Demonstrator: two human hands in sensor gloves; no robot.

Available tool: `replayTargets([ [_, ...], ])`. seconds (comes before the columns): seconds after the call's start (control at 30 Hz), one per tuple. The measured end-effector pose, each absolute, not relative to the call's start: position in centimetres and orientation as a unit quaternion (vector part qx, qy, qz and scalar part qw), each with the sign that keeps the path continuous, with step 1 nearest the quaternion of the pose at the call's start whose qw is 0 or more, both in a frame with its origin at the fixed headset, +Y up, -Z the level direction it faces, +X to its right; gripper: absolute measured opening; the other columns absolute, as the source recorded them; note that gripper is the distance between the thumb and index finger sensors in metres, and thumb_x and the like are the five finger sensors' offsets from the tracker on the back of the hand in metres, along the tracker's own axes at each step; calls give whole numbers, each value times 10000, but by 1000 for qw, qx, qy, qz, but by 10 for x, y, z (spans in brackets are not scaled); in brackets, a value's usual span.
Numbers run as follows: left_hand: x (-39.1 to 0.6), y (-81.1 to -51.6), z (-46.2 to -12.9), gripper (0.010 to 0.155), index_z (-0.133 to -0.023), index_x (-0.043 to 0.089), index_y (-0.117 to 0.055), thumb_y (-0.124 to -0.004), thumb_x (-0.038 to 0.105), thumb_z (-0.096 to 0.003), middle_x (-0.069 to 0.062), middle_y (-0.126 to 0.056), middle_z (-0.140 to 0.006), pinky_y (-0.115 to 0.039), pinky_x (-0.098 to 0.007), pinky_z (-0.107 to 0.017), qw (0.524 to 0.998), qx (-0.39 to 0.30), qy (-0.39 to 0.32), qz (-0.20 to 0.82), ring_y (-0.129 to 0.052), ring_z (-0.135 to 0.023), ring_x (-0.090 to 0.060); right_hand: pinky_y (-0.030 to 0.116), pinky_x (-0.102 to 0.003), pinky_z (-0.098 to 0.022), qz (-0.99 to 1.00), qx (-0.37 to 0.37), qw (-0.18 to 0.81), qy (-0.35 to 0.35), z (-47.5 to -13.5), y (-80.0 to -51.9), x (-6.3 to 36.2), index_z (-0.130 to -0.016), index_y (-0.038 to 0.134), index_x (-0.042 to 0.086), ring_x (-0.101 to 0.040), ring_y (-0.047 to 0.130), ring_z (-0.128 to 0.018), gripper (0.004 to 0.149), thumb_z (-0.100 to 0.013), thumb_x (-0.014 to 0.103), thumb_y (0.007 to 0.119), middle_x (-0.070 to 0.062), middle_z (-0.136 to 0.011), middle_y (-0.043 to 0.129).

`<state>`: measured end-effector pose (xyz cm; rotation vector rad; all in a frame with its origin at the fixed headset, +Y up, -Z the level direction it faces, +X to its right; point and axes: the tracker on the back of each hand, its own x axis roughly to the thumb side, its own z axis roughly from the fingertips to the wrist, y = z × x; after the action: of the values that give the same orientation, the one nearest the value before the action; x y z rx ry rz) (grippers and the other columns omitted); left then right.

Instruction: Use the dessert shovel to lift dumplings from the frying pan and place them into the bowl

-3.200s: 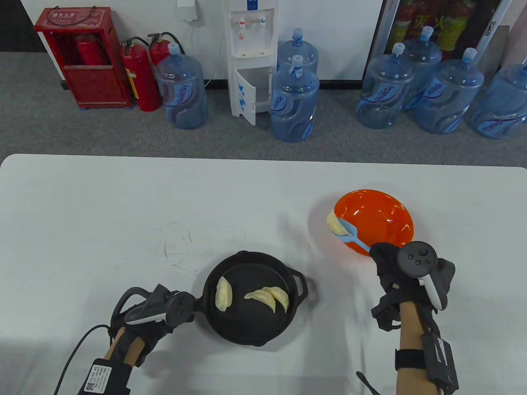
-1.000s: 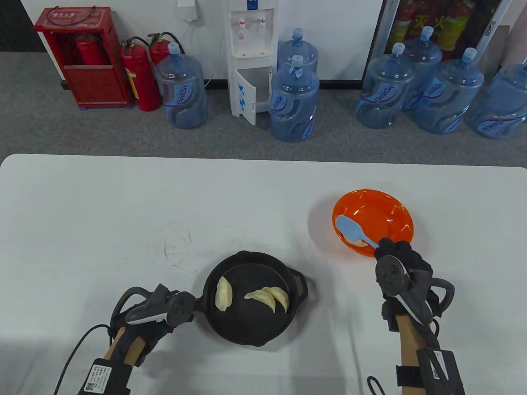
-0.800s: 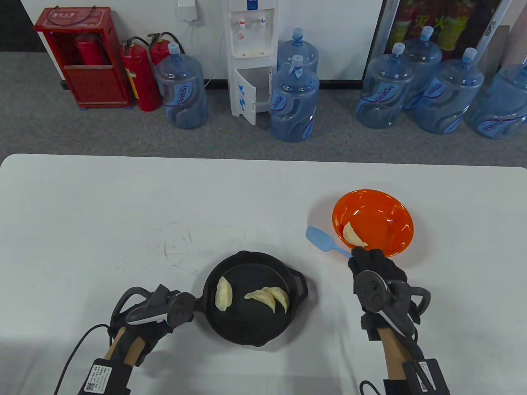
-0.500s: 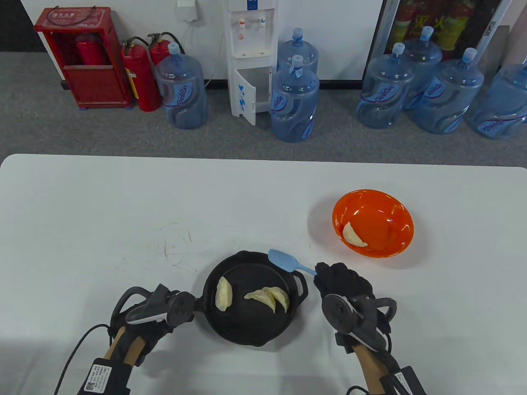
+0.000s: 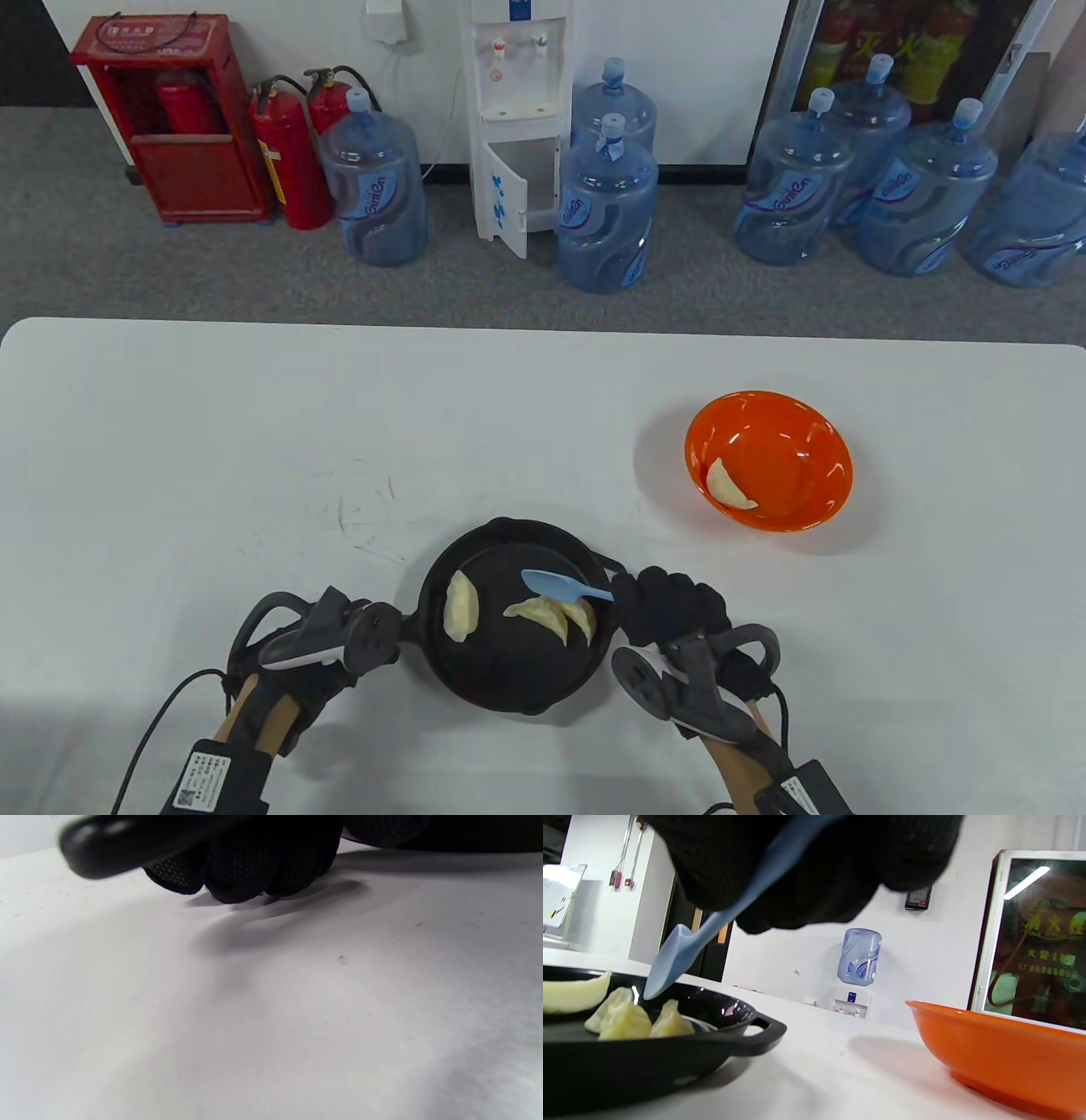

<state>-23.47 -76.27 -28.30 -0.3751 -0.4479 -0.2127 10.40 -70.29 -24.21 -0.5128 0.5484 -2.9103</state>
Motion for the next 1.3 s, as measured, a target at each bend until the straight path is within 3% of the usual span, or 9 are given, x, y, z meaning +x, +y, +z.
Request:
replayTargets([
  [0.9, -235, -763, -283, 545, -1083, 271, -581, -595, 494, -586, 91, -826, -861, -746, -509, -750, 952, -184, -219, -106, -939, -693, -136, 824, -422, -502, -962, -188, 96, 175, -246, -718, 95, -982, 823, 279, -191, 953, -590, 414, -592, 405, 766, -30, -884, 886],
  [1.3, -235, -763, -283, 545, -1084, 269, -581, -593, 494, -587, 91, -826, -860, -746, -508, -750, 952, -185, -220, -104, -938, -694, -135, 834, -407, -491, -966, -213, 50, 138, -248, -720, 104, -972, 831, 292, -173, 959, -575, 410, -588, 416, 759, -16, -873, 894],
])
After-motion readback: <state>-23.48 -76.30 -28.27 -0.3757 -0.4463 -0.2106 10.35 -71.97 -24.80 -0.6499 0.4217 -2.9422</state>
